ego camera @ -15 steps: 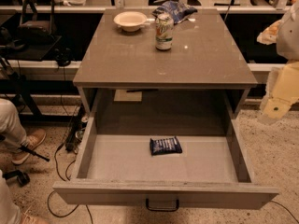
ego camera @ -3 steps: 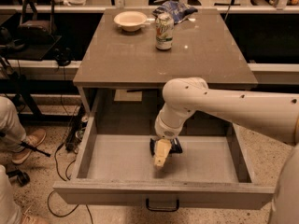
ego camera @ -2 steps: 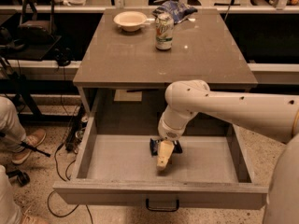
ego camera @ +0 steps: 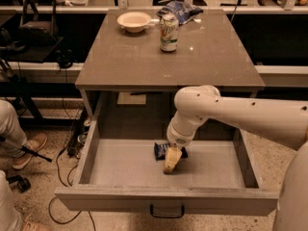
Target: Pick rxbar blueberry from top drawer and place on counter
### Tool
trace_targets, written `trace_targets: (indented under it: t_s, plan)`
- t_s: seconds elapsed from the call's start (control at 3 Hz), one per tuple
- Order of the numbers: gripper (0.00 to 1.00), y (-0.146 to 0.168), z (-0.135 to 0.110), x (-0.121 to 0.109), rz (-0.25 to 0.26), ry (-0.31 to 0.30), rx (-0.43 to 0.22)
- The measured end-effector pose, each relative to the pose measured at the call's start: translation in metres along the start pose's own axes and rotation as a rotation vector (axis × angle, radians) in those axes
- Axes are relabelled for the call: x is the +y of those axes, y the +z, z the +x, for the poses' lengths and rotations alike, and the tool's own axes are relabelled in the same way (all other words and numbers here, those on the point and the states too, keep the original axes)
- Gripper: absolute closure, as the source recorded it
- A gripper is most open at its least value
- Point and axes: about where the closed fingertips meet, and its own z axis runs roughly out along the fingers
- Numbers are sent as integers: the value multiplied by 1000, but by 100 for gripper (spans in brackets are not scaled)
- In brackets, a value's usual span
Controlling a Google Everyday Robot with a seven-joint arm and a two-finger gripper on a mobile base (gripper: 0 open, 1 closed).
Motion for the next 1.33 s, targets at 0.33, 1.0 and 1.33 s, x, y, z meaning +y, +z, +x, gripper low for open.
trace_targets:
  t_s: [0.33, 1.0, 1.33]
  plan:
    - [58, -6, -2, 0, 0, 0, 0]
    - [100, -21, -6, 2, 0, 0, 0]
    - [100, -69, 17, 3, 83, 10, -38]
